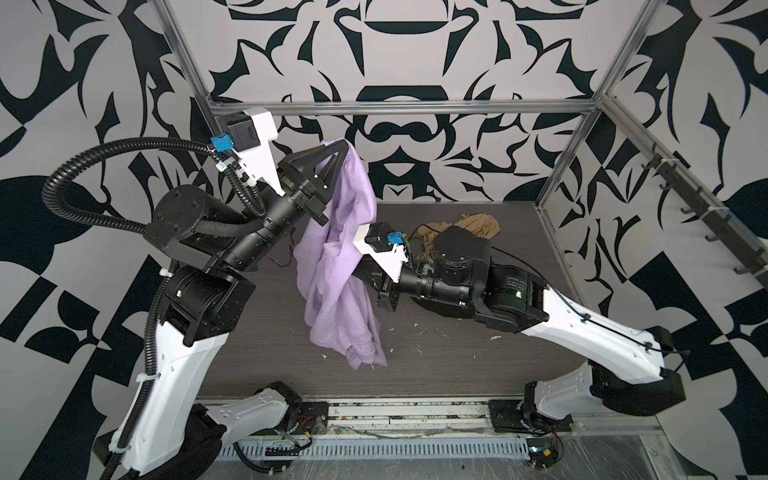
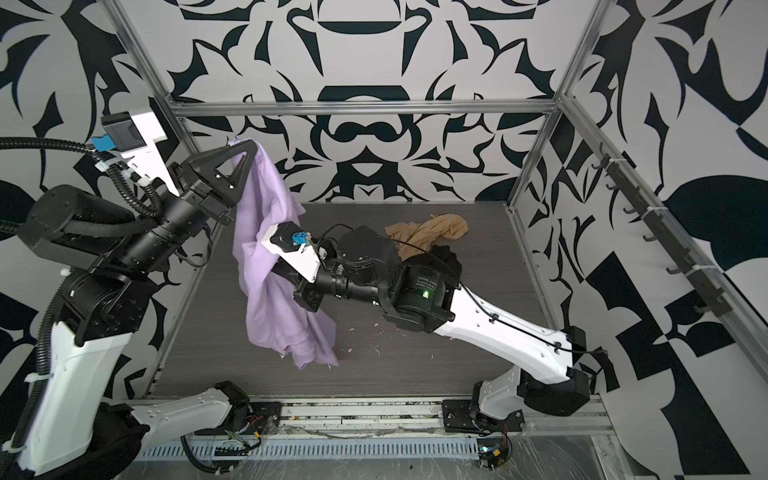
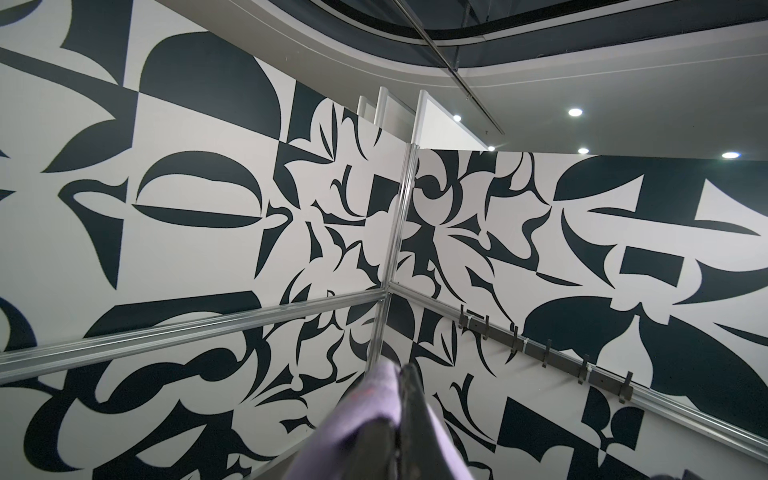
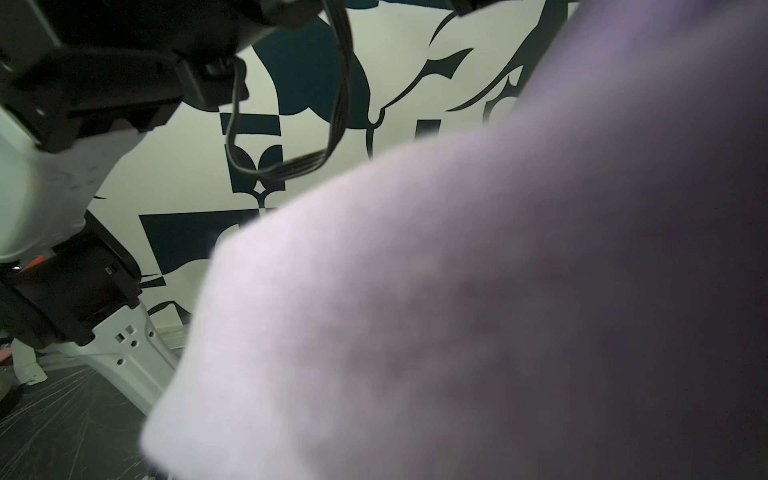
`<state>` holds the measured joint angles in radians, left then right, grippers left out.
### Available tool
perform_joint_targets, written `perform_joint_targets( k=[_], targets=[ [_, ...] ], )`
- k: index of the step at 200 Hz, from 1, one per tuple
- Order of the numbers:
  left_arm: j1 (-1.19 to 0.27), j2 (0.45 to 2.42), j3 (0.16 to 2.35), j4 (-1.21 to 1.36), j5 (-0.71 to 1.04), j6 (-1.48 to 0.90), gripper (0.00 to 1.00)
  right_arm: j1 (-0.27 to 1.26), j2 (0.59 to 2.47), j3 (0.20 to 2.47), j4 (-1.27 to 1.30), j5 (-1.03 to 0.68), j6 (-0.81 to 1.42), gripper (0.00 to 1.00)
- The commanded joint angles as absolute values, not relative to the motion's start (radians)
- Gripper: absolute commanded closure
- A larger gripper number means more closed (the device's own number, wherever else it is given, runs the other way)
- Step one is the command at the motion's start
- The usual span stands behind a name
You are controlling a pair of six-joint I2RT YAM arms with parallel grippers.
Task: Pick out a specific cloth from the pile
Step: 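Carry the lavender shirt with both grippers toward the robot, away from the pile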
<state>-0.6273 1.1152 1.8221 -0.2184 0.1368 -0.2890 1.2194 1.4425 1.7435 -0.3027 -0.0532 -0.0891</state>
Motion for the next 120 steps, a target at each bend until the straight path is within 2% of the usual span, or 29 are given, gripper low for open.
perform_joint_targets(
  k=[1, 51, 91, 120],
  targets=[
    [-0.623, 1.083, 1.792, -0.254, 0.116, -0.259, 1.0, 1.228, 1.39, 1.703, -0.191, -0.036, -0.066, 1.0],
    [-0.623, 0.983, 1.616, -0.281, 0.063, -0.275, 1.0, 1.229, 1.347, 1.484, -0.114, 0.016, -0.128, 1.0],
    [-0.623, 0.947, 1.55, -0.328, 0.036, -0.308, 1.0, 1.226, 1.331, 1.387, -0.079, 0.081, -0.168, 1.0],
    [-0.623, 0.942, 1.534, -0.369, 0.025, -0.328, 1.0, 1.196, 1.305, 1.329, -0.089, 0.065, -0.16, 1.0]
  ],
)
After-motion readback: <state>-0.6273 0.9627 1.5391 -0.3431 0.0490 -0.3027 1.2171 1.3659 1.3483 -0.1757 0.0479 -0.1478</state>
